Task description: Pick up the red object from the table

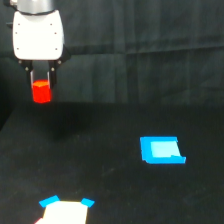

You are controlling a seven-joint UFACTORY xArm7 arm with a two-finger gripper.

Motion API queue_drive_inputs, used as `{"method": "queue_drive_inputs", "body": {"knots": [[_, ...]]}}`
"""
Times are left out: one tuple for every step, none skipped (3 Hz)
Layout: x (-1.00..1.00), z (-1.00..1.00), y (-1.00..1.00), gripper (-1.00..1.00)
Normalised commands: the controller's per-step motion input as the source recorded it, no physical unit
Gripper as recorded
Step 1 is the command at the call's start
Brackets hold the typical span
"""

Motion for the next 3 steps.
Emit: {"method": "queue_drive_inputs", "body": {"knots": [[-0.17, 0.36, -0.73, -0.81], [0.27, 0.50, -0.93, -1.00], [-0.02, -0.13, -0.11, -0.98]]}}
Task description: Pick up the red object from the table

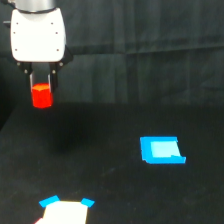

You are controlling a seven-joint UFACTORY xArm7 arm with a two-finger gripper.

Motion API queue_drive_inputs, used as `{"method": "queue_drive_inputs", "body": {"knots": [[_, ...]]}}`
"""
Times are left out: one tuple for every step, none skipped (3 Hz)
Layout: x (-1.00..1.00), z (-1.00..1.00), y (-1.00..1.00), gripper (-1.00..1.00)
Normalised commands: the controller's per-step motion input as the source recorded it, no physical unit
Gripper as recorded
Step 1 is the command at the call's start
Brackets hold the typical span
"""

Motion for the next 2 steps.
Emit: {"method": "queue_drive_inputs", "body": {"knots": [[0.36, 0.73, -0.21, -1.00], [-0.30, 0.29, -0.28, -1.00]]}}
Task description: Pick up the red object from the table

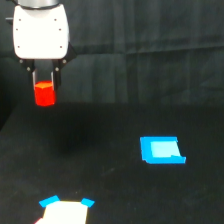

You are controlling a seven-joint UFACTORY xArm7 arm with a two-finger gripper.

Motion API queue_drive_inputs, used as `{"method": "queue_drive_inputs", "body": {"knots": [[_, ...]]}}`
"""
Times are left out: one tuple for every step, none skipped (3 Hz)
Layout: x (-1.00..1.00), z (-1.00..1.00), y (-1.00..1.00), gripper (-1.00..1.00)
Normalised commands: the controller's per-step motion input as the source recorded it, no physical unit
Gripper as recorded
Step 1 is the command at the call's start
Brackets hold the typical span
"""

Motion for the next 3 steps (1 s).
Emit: {"method": "queue_drive_inputs", "body": {"knots": [[0.16, 0.22, -0.38, -1.00], [-0.08, 0.06, -0.42, -1.00], [-0.02, 0.13, -0.02, -0.89]]}}
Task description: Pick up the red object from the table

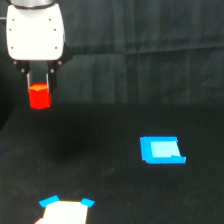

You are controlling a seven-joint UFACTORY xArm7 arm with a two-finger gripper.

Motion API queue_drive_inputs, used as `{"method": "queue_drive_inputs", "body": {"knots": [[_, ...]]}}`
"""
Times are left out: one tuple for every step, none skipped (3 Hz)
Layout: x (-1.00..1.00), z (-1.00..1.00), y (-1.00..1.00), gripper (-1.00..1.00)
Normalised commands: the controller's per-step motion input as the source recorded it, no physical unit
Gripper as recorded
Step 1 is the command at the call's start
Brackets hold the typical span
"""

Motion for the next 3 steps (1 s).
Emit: {"method": "queue_drive_inputs", "body": {"knots": [[-0.35, 0.00, -0.14, -1.00], [-0.15, 0.25, 0.11, -1.00], [0.10, 0.17, -0.47, -0.99]]}}
